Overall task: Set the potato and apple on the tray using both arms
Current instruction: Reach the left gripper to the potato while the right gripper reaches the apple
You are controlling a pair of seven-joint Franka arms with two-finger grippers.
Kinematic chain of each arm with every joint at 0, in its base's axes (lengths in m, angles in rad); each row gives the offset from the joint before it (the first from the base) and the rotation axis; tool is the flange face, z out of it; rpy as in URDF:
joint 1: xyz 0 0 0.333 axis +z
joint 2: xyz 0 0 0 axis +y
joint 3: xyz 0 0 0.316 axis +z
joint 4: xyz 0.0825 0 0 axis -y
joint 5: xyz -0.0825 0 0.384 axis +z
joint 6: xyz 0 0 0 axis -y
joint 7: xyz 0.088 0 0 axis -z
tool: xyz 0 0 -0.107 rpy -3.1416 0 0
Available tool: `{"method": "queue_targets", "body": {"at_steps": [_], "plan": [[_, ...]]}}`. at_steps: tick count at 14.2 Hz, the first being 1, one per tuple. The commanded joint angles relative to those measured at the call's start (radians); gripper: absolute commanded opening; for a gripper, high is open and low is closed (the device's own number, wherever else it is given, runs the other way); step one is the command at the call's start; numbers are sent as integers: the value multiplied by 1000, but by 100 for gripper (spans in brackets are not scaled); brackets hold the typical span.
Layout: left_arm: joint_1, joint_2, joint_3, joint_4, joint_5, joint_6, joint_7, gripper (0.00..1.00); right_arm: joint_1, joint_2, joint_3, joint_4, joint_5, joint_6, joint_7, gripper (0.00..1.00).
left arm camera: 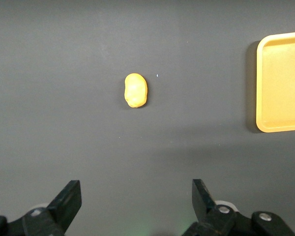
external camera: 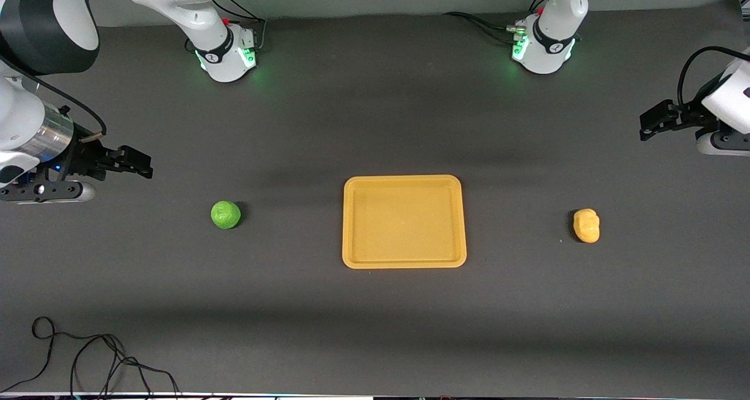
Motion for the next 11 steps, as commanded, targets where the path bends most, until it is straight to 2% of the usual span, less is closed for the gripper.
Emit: {"method": "queue_targets", "body": {"at_steps": [1,6,11], "plan": [[-15,-6,8,-14,-4,19,-17,100,0,-31,-1,-32,12,36,20,100],[-13,11,8,-9,-7,62,-15,100,-2,-25,-1,-29,12,36,20,100],[-6,196,11,9,2,206,3,100,-4,-22,-1,-29,9,36,20,100]]}}
